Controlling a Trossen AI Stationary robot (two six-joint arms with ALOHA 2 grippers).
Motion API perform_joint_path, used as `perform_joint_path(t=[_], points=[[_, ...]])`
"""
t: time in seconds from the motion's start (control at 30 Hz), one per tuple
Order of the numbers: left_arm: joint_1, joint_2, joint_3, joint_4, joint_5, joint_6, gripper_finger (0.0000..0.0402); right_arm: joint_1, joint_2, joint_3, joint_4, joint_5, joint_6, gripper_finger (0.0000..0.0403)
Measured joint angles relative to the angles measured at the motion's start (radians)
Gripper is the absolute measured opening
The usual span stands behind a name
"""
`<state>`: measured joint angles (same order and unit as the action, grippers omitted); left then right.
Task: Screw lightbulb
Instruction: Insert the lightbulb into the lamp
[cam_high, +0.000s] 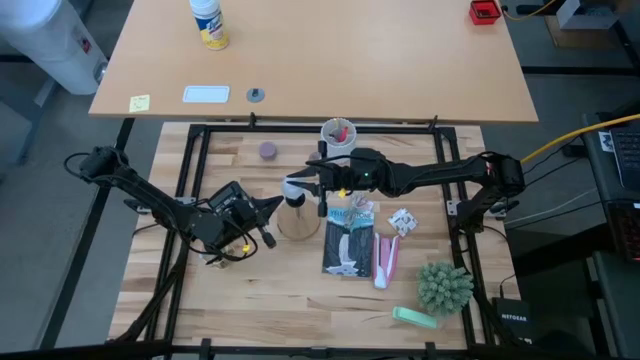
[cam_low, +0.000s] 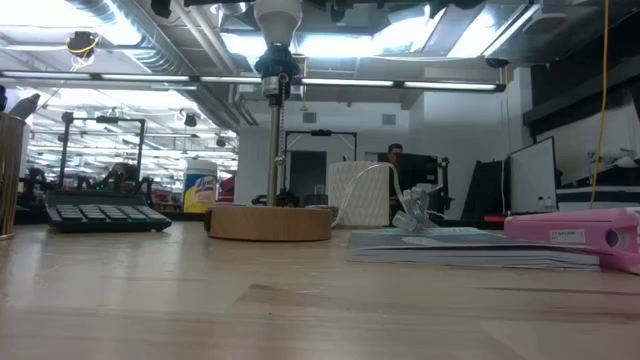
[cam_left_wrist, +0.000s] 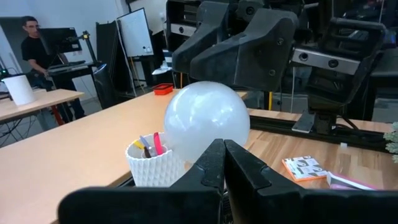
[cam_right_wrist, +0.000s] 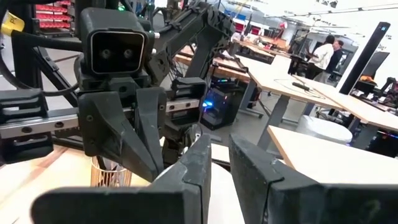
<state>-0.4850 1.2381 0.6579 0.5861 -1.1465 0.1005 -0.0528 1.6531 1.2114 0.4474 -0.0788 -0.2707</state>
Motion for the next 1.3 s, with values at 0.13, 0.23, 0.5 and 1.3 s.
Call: perform_joint_path(t=[0.13, 0.23, 0.5, 1.3], points=[[0.0, 0.0, 0.0, 0.0, 0.0, 0.0, 0.0001, 0.0, -0.007, 0.0, -0.007, 0.0, 0.0, 0.0062], [0.0, 0.0, 0.0, 0.0, 0.001, 0.0, 0.0001, 0.0, -0.007, 0.0, -0.011, 0.0, 0.0, 0.0062], [0.0, 0.0, 0.0, 0.0, 0.002, 0.0, 0.0001, 0.0, -0.007, 0.0, -0.012, 0.001, 0.0, 0.0062], [0.0, 0.0, 0.0, 0.0, 0.002, -0.011, 0.0001, 0.0, -0.066, 0.0, -0.127, 0.008, 0.001, 0.0062]])
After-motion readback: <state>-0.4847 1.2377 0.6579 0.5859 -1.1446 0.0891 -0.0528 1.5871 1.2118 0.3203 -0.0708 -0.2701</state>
